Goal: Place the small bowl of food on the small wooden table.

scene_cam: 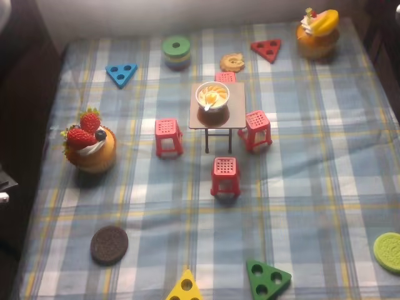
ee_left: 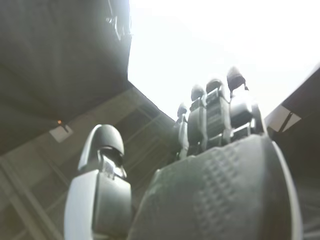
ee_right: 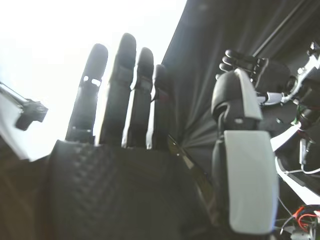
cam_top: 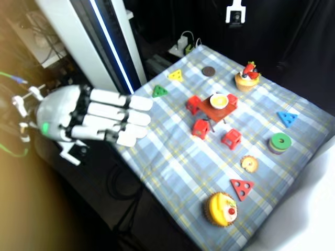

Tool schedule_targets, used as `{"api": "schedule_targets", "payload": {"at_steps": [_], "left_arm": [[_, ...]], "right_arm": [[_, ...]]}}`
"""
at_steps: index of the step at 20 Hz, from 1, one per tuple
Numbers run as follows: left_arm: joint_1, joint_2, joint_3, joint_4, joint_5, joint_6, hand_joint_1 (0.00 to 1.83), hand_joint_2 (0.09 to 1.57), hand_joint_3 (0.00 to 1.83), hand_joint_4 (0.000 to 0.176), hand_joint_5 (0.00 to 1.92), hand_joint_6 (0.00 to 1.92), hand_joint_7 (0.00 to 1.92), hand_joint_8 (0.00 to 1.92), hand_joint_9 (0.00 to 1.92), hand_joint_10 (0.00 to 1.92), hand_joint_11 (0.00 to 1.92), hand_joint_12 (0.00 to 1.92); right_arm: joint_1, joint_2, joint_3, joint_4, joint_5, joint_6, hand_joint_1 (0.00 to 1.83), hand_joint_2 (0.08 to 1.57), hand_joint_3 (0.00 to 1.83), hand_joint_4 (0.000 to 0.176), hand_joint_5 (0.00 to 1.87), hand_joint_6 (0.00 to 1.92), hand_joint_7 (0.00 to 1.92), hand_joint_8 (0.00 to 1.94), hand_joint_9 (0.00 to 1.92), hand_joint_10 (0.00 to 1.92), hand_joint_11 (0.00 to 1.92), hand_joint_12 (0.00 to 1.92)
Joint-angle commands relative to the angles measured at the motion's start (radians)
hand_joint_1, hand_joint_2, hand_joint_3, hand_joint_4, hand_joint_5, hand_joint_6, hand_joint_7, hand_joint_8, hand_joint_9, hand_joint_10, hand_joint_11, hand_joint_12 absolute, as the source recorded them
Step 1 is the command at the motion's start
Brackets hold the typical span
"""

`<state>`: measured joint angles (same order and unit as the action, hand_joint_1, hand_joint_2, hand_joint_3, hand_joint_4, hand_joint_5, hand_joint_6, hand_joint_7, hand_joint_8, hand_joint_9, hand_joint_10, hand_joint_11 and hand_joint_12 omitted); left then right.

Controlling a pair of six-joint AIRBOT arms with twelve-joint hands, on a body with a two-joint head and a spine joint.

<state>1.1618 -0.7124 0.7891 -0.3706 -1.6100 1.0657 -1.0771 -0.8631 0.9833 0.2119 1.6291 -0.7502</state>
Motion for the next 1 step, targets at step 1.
{"api": "schedule_targets", "payload": {"at_steps": [1], "left_arm": [[-0.005,-0.010,0.012,0.004,-0.124,-0.040,0.21,1.20,0.00,0.005,0.04,0.00,0.32,0.00,0.40,0.01,0.04,0.80]], "right_arm": [[-0.001,-0.003,-0.003,-0.003,0.133,0.003,0.60,1.27,0.02,0.064,0.17,0.00,0.38,0.00,0.49,0.00,0.12,0.62]]}}
